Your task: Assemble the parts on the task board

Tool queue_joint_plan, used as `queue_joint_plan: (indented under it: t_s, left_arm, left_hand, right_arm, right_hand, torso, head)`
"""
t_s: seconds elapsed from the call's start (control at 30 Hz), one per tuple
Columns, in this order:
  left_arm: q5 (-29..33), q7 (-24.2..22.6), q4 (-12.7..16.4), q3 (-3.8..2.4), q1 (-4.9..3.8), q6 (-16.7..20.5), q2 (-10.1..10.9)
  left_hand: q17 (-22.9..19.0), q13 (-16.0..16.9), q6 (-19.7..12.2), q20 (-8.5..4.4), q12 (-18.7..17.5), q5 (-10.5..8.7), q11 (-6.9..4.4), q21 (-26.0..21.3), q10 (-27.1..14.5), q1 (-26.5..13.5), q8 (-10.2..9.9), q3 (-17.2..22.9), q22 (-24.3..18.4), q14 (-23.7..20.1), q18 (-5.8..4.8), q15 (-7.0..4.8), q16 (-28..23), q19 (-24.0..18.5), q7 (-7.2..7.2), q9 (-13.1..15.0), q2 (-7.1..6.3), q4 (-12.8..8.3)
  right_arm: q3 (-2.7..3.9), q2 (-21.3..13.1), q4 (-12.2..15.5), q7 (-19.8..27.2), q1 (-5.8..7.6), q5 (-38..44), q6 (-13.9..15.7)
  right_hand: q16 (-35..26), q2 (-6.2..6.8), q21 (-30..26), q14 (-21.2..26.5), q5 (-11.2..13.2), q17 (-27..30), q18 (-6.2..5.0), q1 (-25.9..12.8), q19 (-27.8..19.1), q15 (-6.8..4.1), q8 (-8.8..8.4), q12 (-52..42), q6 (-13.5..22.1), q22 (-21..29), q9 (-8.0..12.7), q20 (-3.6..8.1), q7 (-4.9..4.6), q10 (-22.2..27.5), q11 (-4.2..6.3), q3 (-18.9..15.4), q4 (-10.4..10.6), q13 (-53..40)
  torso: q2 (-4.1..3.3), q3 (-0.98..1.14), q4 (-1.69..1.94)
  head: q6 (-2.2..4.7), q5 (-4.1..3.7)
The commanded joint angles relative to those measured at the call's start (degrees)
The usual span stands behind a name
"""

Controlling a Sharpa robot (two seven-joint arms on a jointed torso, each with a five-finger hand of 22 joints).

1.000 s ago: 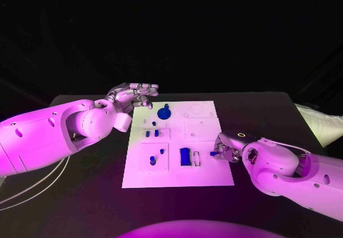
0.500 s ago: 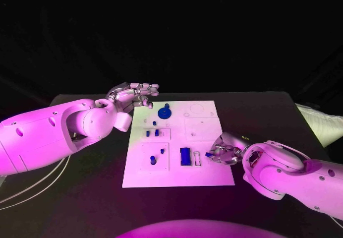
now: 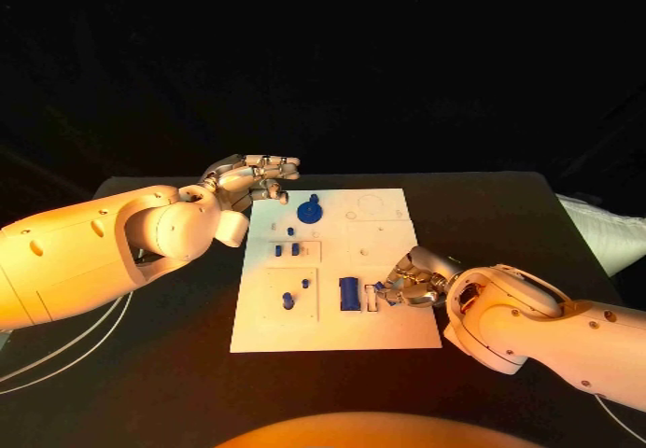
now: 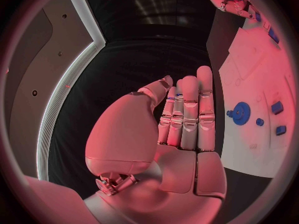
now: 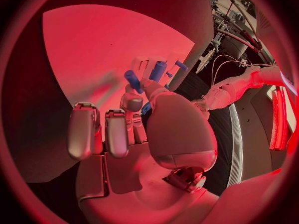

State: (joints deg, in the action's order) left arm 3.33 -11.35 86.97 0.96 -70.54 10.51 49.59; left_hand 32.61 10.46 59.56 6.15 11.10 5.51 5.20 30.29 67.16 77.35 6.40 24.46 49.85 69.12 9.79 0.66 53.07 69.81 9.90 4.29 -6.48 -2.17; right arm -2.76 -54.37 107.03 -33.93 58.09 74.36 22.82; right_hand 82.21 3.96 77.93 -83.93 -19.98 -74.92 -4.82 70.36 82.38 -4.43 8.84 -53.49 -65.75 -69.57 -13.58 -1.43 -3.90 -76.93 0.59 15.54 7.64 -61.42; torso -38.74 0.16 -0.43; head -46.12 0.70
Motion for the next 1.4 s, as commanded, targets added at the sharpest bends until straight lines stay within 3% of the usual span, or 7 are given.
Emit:
queue_joint_plan:
  t_s: [0.03, 0.33, 0.77, 1.4]
  left_arm:
    - [0.0, -0.2, 0.2, -0.04, -0.02, -1.1, -0.1]
    - [0.0, -0.1, 0.2, -0.04, -0.02, -1.2, -0.2]
    - [0.0, 0.4, 0.2, -0.04, -0.02, -1.8, -0.4]
    - [-0.6, 1.1, 0.3, -0.04, -0.02, -2.9, -0.5]
  left_hand:
    - [-0.1, 0.1, -0.3, 0.11, 0.3, 0.19, 0.08, -0.4, -0.3, 0.3, 0.2, -0.3, -0.1, -0.3, 0.67, -0.1, -0.2, -0.2, -0.03, -0.1, 0.08, -0.2]
    - [-0.1, 0.1, -0.3, 0.11, 0.3, 0.19, 0.08, -0.4, -0.3, 0.3, 0.2, -0.3, -0.1, -0.3, 0.67, -0.1, -0.2, -0.2, -0.03, -0.1, 0.08, -0.2]
    - [-0.2, 0.0, -0.4, 0.12, 0.4, 0.17, 0.15, -0.5, -0.6, 0.3, 0.2, -0.4, -0.2, -0.6, 0.66, -0.06, -0.3, -0.3, 0.01, -0.1, 0.03, -0.2]
    - [-0.3, 0.0, -0.5, 0.19, 0.5, 0.18, 0.21, -0.8, -0.9, 0.4, 0.3, -0.3, -0.3, -1.1, 0.62, 0.04, -0.6, -0.7, 0.04, -0.1, 0.13, -0.3]
  right_arm:
    - [0.0, 0.5, -0.1, -0.2, 0.0, -1.1, -0.6]
    - [0.0, 1.7, -0.9, -0.6, 0.0, 0.3, -2.6]
    - [-0.01, 3.2, -2.3, -0.7, 0.0, 2.0, -4.1]
    - [-0.01, 3.6, -2.8, -0.5, -0.01, 3.0, -6.3]
  right_hand:
    - [0.3, 0.0, 0.3, -4.2, -0.7, -4.8, 0.68, -1.6, 0.5, -0.12, 0.41, -1.3, -0.7, -0.3, -0.2, -0.11, 0.1, -0.8, 0.09, -0.6, 1.0, -1.1]
    - [0.5, -0.22, 0.5, -4.2, -1.1, -5.0, 0.73, -3.3, 0.6, -0.39, 0.72, -3.6, -1.5, -0.6, -0.5, 0.05, 0.48, -2.1, 0.4, -1.6, 2.2, -3.0]
    - [0.7, -0.49, 0.6, -4.3, -0.9, -5.2, 0.78, -3.2, 0.8, -0.59, 0.97, -5.0, -2.0, -0.8, -0.7, 0.19, 0.82, -2.8, 0.68, -1.7, 2.2, -4.2]
    - [1.1, -0.67, 1.0, -4.4, 0.9, -5.8, 0.9, -4.8, 1.0, -0.69, 1.16, -6.0, -2.4, -1.4, -1.0, 0.33, 0.9, -3.4, 0.76, -3.1, 3.3, -5.4]
  torso:
    - [-0.04, 0.01, -0.02]
    - [0.0, 0.04, 0.01]
    - [-0.04, 0.05, -0.06]
    - [-0.02, 0.09, -0.05]
  head:
    - [-0.09, 0.04]
    - [-0.14, 0.05]
    - [-0.28, 0.18]
    - [-0.48, 0.11]
